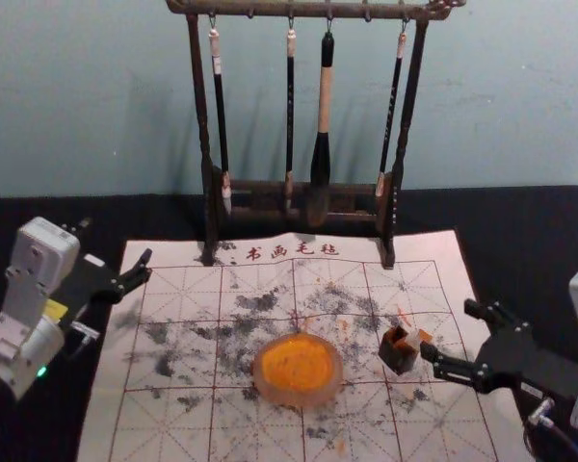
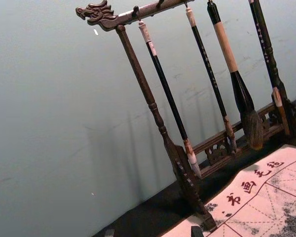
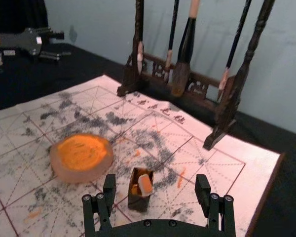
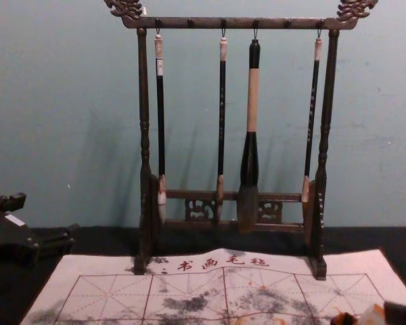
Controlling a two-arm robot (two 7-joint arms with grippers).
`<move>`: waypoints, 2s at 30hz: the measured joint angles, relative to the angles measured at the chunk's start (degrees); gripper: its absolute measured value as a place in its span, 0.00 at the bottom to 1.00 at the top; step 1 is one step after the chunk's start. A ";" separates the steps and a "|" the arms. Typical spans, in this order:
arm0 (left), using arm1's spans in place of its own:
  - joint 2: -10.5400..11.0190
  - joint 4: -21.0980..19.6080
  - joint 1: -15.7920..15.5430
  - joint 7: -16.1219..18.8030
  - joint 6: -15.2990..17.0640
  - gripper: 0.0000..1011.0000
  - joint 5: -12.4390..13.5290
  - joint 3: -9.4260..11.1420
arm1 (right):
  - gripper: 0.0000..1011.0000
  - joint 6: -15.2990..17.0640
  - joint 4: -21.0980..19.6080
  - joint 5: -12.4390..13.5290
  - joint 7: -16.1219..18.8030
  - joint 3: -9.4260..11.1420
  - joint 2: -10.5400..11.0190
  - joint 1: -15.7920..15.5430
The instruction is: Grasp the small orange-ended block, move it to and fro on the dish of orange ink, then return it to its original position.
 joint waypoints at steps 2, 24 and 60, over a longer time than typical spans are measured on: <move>0.00 0.00 0.00 0.00 0.00 0.99 0.00 0.00 | 0.99 0.45 0.93 -0.60 0.80 -0.37 -0.46 0.54; 0.00 0.00 0.00 0.00 0.00 0.99 0.00 0.00 | 0.99 1.80 5.26 -3.88 3.73 -0.38 -3.90 3.13; 0.00 0.00 0.00 0.00 0.00 0.99 0.00 0.00 | 0.99 2.63 6.99 -4.39 5.25 -0.65 -5.30 4.42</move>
